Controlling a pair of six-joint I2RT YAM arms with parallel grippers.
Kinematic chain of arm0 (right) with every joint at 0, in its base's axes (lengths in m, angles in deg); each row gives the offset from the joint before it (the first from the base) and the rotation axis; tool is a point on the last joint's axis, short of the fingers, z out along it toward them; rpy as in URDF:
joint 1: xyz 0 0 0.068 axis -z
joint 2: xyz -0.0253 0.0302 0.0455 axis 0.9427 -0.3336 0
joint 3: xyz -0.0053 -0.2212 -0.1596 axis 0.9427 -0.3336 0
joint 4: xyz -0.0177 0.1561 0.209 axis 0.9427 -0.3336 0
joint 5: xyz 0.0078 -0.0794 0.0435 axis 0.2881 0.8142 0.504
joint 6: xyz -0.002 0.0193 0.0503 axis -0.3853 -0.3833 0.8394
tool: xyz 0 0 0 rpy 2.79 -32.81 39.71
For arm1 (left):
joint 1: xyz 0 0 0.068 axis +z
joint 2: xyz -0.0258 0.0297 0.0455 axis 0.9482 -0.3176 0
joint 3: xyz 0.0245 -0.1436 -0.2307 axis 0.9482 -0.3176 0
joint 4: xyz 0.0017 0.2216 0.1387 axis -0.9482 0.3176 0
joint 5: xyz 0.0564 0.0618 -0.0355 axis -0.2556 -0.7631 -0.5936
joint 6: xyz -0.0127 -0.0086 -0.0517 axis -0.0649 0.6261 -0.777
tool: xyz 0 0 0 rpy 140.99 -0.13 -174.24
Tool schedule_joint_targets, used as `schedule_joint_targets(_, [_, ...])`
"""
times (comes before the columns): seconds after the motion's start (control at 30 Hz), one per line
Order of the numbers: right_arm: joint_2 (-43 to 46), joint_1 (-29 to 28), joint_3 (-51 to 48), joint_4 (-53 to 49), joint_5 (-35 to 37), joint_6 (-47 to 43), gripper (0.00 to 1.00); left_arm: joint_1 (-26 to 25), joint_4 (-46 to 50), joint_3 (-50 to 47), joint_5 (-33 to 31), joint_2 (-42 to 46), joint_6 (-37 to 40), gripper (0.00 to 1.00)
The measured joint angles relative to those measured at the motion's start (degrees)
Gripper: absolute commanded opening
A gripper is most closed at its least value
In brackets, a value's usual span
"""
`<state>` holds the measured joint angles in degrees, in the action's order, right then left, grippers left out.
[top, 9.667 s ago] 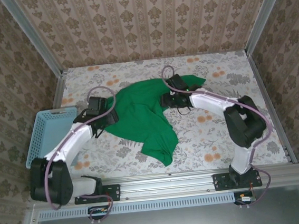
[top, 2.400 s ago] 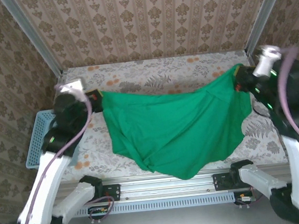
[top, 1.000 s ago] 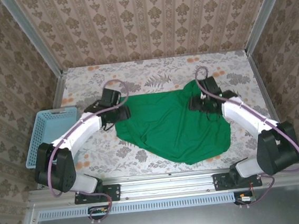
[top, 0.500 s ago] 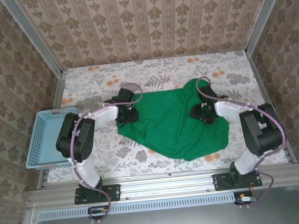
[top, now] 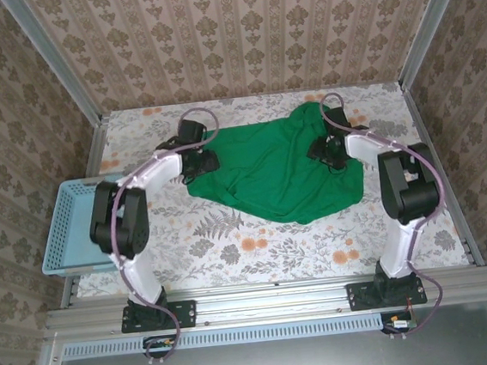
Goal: Fold the inside-out t-shirt
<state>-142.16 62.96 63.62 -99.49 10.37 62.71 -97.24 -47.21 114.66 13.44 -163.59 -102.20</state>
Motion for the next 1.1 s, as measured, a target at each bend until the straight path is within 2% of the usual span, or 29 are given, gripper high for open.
schedule_joint_targets(0.1, [10.49,-1.2,-6.58,-0.5,0.44,-0.83,0.68,-6.67,0.81,-5.57,-2.4,8.04,-0.09,0.51])
schedule_joint_targets(0.17, [16.35,-1.73,-10.05,-0.31,0.44,-0.9,0.69,-11.13,1.07,-7.8,-4.0,10.16,-0.42,0.5])
schedule_joint_targets(0.3, [24.98,-2.03,-17.79,0.57,0.48,-0.68,0.69,-18.1,3.3,-8.85,-9.29,8.26,-1.16,0.49])
schedule_joint_targets(0.4, [27.74,-2.03,-23.28,0.22,0.74,-0.17,0.69,-20.85,3.43,-9.07,-10.82,5.99,-1.88,0.47])
schedule_joint_targets(0.6, [29.97,-2.03,-29.22,0.31,1.09,0.92,0.69,-21.51,3.28,-9.22,-11.39,2.86,-2.69,0.42])
schedule_joint_targets(0.97, [29.88,-1.18,-29.7,0.66,4.46,2.1,0.75,-21.27,0.09,-8.33,-11.67,-3.23,-3.13,0.34])
schedule_joint_targets(1.1, [27.93,-0.55,-29.62,0.63,5.99,3.06,0.72,-20.26,-1.62,-7.67,-11.45,-3.93,-3.1,0.24])
